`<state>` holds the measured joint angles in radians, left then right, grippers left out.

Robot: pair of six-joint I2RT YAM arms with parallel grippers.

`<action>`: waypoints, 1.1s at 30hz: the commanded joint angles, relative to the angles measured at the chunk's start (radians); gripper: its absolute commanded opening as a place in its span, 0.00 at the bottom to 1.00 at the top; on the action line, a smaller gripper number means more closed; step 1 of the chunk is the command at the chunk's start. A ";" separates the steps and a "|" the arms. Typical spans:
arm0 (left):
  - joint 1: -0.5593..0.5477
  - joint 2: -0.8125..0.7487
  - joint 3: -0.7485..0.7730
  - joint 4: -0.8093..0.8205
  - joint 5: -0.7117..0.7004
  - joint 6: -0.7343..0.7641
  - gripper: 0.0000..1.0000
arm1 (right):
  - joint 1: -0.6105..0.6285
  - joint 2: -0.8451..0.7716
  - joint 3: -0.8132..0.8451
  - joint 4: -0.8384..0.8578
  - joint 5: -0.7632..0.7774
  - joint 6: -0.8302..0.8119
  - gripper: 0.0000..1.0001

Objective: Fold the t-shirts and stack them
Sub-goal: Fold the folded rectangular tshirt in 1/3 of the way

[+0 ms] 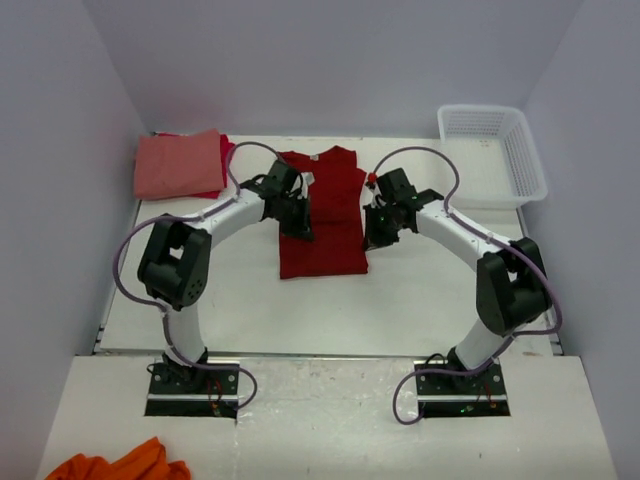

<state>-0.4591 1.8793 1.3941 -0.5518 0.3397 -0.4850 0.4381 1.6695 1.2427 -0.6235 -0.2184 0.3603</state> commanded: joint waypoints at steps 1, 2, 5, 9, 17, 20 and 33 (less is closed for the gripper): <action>-0.016 0.001 -0.035 0.119 0.076 -0.047 0.00 | 0.014 -0.001 -0.067 0.158 -0.179 0.052 0.00; -0.016 0.012 -0.033 0.133 0.082 -0.046 0.00 | 0.016 0.042 -0.057 0.157 -0.208 0.048 0.00; -0.016 0.084 0.035 0.139 0.114 -0.030 0.00 | 0.027 0.096 -0.011 0.146 -0.246 0.045 0.00; -0.012 0.181 0.126 0.171 0.174 -0.033 0.00 | 0.028 0.111 -0.005 0.171 -0.314 0.069 0.00; 0.003 0.323 0.279 0.193 0.229 -0.056 0.00 | 0.028 0.180 -0.023 0.192 -0.325 0.083 0.00; 0.020 0.372 0.319 0.193 0.242 -0.063 0.00 | 0.031 0.196 -0.038 0.203 -0.313 0.098 0.00; 0.091 0.405 0.235 0.248 0.252 -0.043 0.00 | 0.031 0.277 -0.074 0.206 -0.230 0.127 0.00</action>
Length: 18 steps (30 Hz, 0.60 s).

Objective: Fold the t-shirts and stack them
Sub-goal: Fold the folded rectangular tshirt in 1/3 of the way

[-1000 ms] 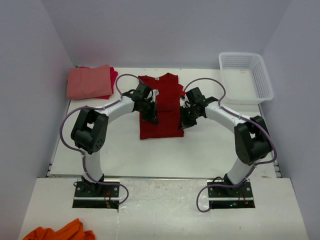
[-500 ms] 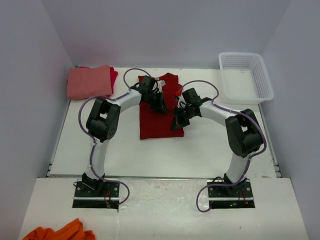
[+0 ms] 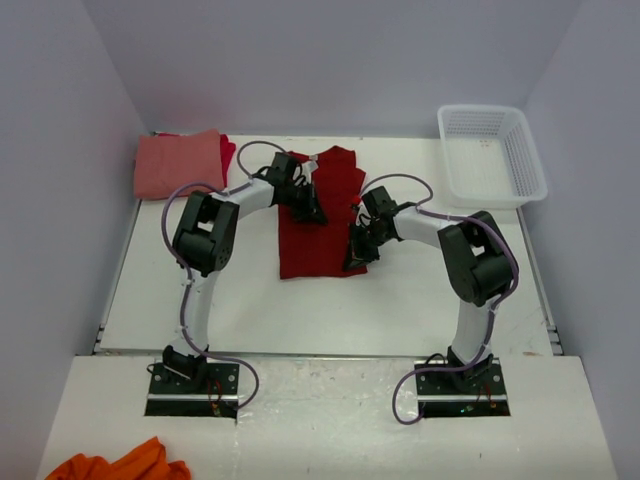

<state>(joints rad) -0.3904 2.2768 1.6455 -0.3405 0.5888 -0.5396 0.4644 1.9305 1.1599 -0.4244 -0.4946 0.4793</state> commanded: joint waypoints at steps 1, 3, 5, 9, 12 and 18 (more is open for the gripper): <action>0.024 0.013 -0.018 0.035 0.008 0.013 0.00 | 0.006 0.022 0.012 0.006 0.047 0.010 0.00; 0.025 0.029 -0.024 0.035 0.016 0.020 0.00 | 0.010 0.031 0.009 0.006 0.051 0.019 0.00; 0.025 0.033 -0.058 0.044 0.014 0.018 0.00 | 0.013 0.028 -0.005 0.013 0.062 0.027 0.00; 0.024 0.013 -0.165 0.118 0.022 0.001 0.00 | 0.025 0.006 -0.077 0.052 0.070 0.054 0.00; 0.021 -0.006 -0.249 0.153 0.023 -0.010 0.00 | 0.045 -0.019 -0.135 0.075 0.079 0.073 0.00; -0.037 -0.095 -0.424 0.219 -0.007 -0.025 0.00 | 0.089 -0.096 -0.270 0.130 0.117 0.123 0.00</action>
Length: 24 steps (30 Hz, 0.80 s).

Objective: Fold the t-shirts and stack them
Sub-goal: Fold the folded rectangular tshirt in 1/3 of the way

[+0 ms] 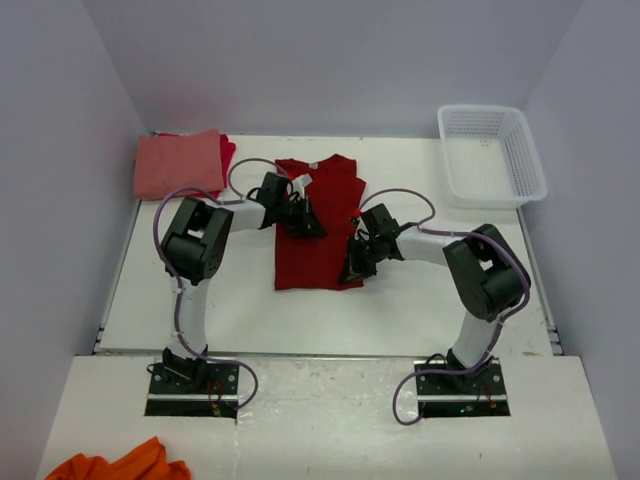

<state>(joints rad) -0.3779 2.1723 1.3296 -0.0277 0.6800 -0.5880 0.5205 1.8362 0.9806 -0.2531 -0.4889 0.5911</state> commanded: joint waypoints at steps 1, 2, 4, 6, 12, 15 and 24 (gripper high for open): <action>-0.059 -0.006 -0.148 -0.090 -0.109 0.022 0.00 | 0.038 -0.024 -0.108 -0.035 0.113 0.024 0.00; -0.070 -0.037 -0.167 -0.080 -0.118 0.017 0.00 | 0.044 -0.035 -0.135 -0.026 0.119 0.029 0.00; -0.099 -0.077 -0.223 -0.064 -0.128 0.002 0.00 | 0.062 -0.069 -0.161 -0.023 0.128 0.044 0.00; -0.125 -0.103 -0.254 -0.061 -0.140 -0.009 0.00 | 0.082 -0.095 -0.212 -0.005 0.131 0.058 0.00; -0.188 -0.246 -0.414 -0.026 -0.188 -0.050 0.00 | 0.136 -0.210 -0.362 0.061 0.141 0.122 0.00; -0.211 -0.302 -0.489 -0.011 -0.209 -0.065 0.00 | 0.160 -0.259 -0.439 0.101 0.142 0.157 0.00; -0.217 -0.352 -0.528 -0.015 -0.261 -0.027 0.00 | 0.280 -0.370 -0.540 0.114 0.194 0.266 0.00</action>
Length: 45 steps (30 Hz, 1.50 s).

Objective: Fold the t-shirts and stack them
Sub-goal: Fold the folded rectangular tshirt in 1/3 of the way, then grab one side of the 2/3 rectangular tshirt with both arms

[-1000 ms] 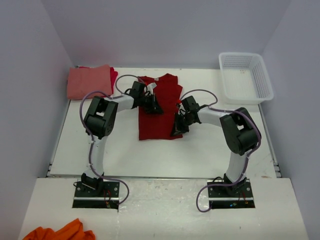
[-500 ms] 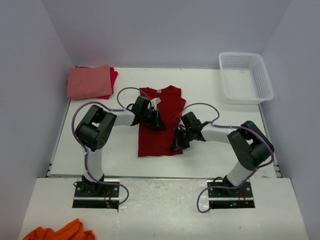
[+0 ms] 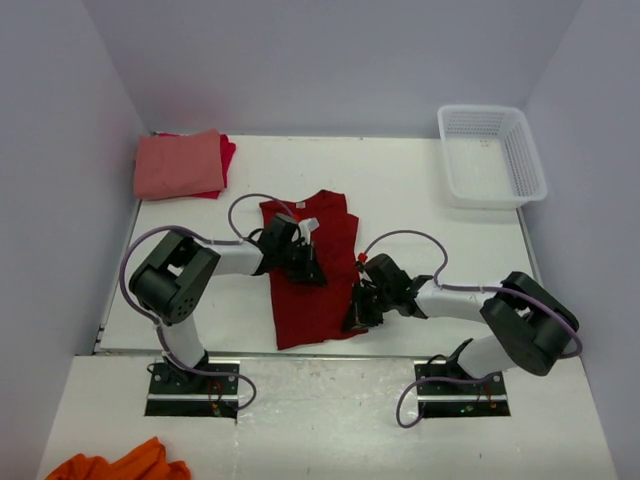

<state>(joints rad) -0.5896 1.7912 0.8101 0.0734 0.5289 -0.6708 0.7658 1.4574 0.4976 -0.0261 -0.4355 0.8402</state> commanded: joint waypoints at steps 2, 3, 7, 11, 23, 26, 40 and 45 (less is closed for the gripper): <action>-0.004 0.065 0.056 -0.164 -0.136 0.088 0.00 | 0.050 -0.018 -0.065 -0.127 0.150 0.033 0.00; -0.004 0.091 0.101 -0.178 -0.153 0.096 0.00 | 0.053 -0.032 -0.067 -0.129 0.150 0.039 0.00; -0.003 0.148 0.204 -0.228 -0.161 0.119 0.00 | 0.061 -0.051 -0.067 -0.141 0.155 0.037 0.00; 0.004 0.197 0.279 -0.254 -0.152 0.126 0.00 | 0.063 -0.034 -0.045 -0.158 0.156 0.023 0.00; 0.002 0.030 0.282 -0.391 -0.268 0.134 0.00 | 0.101 -0.196 0.126 -0.386 0.262 -0.090 0.42; -0.001 -0.108 0.300 -0.443 -0.335 0.140 0.02 | 0.128 -0.322 0.217 -0.535 0.316 -0.073 0.52; -0.064 -0.332 0.281 -0.773 -0.500 0.048 0.28 | 0.128 -0.410 0.018 -0.490 0.379 0.183 0.57; -0.078 -0.489 0.120 -0.788 -0.503 0.004 0.38 | 0.112 -0.364 -0.045 -0.403 0.414 0.203 0.68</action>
<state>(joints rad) -0.6640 1.3899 0.9840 -0.6678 0.0612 -0.6117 0.8867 1.0763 0.4652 -0.5385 -0.0830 0.9977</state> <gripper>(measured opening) 0.372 0.670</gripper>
